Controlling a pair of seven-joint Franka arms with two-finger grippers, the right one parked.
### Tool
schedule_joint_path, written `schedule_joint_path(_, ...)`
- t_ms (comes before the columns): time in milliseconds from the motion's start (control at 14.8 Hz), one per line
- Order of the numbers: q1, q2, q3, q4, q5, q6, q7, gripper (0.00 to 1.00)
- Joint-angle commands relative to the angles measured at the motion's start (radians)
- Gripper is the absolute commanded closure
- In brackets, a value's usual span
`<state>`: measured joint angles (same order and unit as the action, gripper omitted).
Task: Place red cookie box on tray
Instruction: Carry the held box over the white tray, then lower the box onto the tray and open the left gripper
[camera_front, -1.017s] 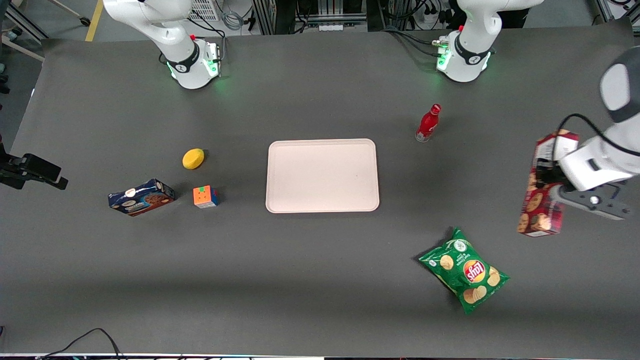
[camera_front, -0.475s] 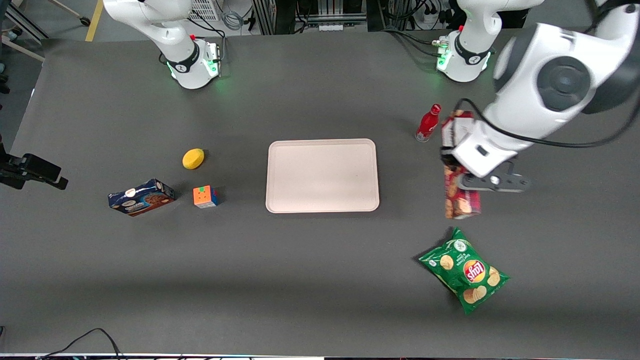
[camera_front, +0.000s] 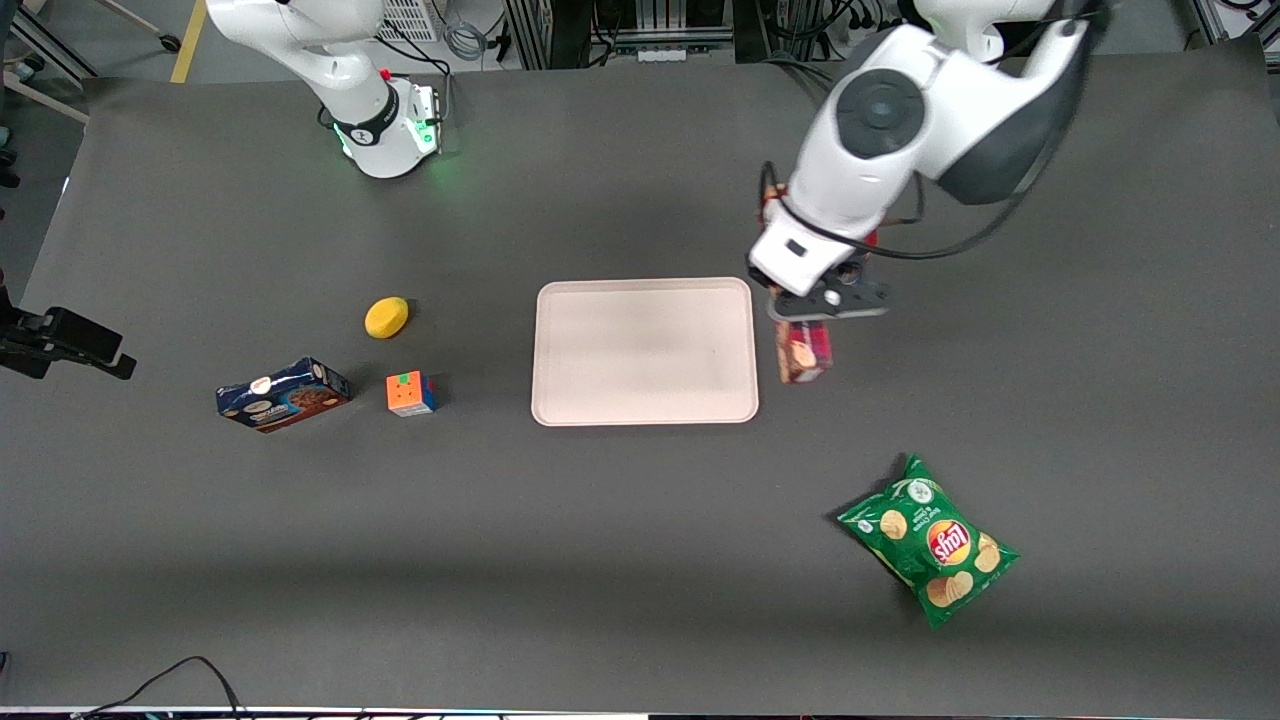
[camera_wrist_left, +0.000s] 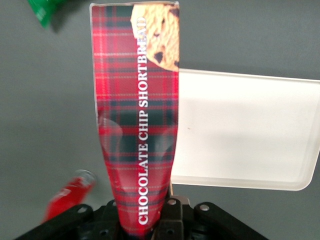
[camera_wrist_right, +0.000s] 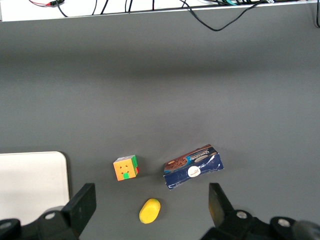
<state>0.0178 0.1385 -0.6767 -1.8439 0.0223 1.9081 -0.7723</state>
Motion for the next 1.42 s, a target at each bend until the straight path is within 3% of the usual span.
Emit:
schedule_joint_path(0, -0.005, -0.042, -0.089, -0.184, 0.040, 0.197, -0.189, 1.00)
schedule_joint_path(203, -0.028, -0.021, -0.119, -0.284, 0.126, 0.360, -0.257, 1.00)
schedule_joint_path(407, -0.033, 0.085, -0.124, -0.285, 0.240, 0.437, -0.309, 1.00)
schedule_joint_path(746, -0.041, 0.289, -0.124, -0.268, 0.586, 0.494, -0.593, 1.00)
schedule_joint_path(814, -0.039, 0.323, -0.123, -0.255, 0.625, 0.497, -0.608, 1.00)
schedule_joint_path(1220, -0.055, 0.404, -0.119, -0.227, 0.660, 0.497, -0.642, 1.00)
schedule_joint_path(1356, -0.055, 0.434, -0.115, -0.218, 0.738, 0.497, -0.679, 1.00)
